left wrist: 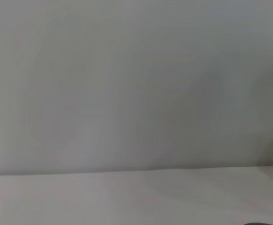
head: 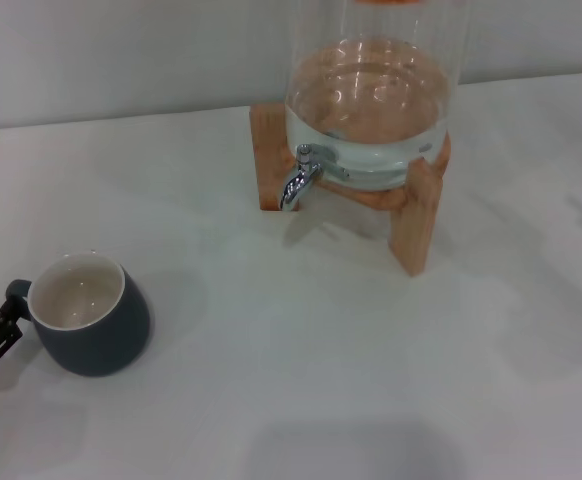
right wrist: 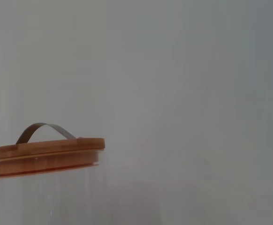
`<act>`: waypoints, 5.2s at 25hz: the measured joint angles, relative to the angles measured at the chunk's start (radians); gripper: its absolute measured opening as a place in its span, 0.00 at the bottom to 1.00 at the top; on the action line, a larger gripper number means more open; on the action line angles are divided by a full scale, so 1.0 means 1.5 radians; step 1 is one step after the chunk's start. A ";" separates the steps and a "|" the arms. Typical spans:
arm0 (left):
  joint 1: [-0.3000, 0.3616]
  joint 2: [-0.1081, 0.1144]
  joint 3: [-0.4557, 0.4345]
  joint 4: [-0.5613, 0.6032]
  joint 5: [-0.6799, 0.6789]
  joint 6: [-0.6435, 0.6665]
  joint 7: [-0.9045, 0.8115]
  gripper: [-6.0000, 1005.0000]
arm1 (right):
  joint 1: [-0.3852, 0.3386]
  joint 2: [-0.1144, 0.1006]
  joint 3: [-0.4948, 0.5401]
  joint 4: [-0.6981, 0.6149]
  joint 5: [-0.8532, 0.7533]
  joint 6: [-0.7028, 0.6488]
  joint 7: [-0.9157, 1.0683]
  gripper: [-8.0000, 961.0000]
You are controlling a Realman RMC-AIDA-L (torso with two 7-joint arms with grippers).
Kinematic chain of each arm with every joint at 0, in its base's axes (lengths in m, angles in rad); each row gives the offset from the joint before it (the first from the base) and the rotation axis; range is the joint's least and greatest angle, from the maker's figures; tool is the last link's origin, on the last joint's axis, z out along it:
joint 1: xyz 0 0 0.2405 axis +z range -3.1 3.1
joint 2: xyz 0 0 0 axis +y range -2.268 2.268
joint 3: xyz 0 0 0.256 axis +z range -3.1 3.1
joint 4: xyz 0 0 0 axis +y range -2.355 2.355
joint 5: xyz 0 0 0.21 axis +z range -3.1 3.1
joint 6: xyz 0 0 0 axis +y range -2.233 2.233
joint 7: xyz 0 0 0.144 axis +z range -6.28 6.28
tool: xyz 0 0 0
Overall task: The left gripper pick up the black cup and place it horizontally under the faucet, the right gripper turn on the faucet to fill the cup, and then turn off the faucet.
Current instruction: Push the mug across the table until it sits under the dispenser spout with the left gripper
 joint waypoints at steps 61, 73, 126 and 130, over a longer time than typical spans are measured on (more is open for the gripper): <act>-0.015 0.002 -0.004 0.007 0.024 0.037 -0.001 0.88 | -0.002 0.001 0.001 0.002 0.000 0.005 -0.001 0.77; -0.035 0.002 -0.002 0.008 0.024 0.062 -0.001 0.87 | -0.005 0.001 0.001 0.003 0.000 0.005 -0.001 0.77; -0.052 -0.001 0.000 0.006 0.047 0.000 -0.014 0.12 | -0.007 0.001 0.001 0.012 0.000 0.014 -0.001 0.77; -0.070 -0.003 0.000 0.000 0.047 0.006 -0.018 0.12 | -0.007 0.001 0.001 0.012 0.000 0.015 -0.001 0.77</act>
